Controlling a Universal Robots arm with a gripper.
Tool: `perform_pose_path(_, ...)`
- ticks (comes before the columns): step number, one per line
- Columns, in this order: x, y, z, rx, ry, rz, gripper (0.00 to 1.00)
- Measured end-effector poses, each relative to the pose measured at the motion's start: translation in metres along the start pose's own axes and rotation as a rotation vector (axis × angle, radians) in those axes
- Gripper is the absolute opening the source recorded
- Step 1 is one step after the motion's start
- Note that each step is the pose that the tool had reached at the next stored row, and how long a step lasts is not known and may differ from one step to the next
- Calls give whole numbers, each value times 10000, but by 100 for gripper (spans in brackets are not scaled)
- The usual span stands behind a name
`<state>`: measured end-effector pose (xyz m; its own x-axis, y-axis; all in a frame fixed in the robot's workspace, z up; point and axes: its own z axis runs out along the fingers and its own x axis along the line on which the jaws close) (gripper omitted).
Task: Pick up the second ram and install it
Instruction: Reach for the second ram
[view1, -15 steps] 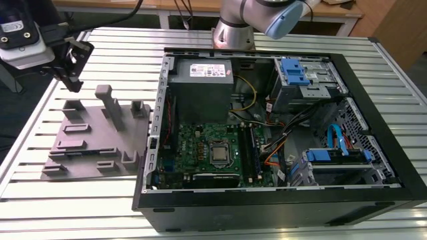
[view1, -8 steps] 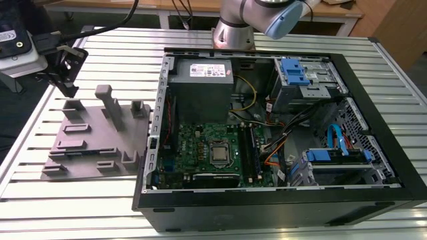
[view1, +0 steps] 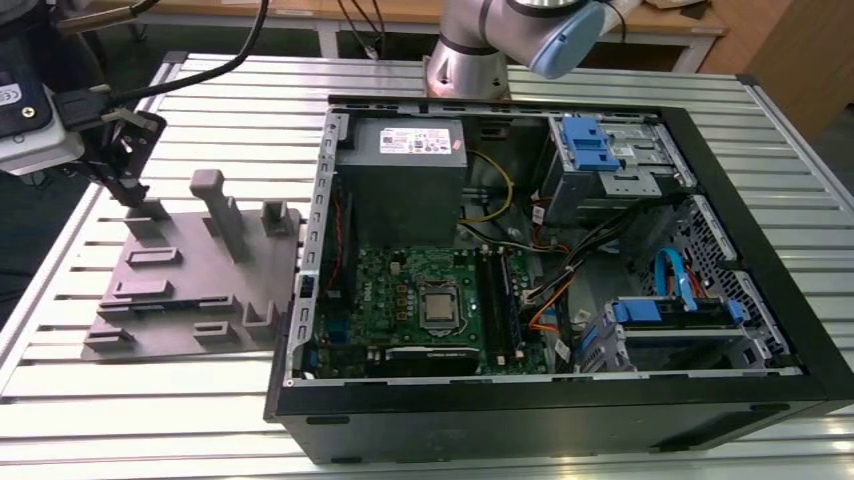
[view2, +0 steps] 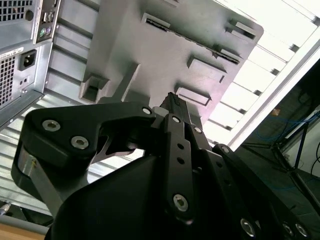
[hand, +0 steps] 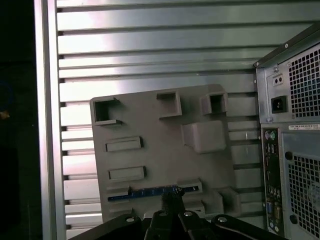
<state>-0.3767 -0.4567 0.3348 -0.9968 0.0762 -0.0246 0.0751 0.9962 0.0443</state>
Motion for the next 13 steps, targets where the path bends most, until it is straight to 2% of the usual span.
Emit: perform_pose_path(13,150,-51,220,1,0,0,11)
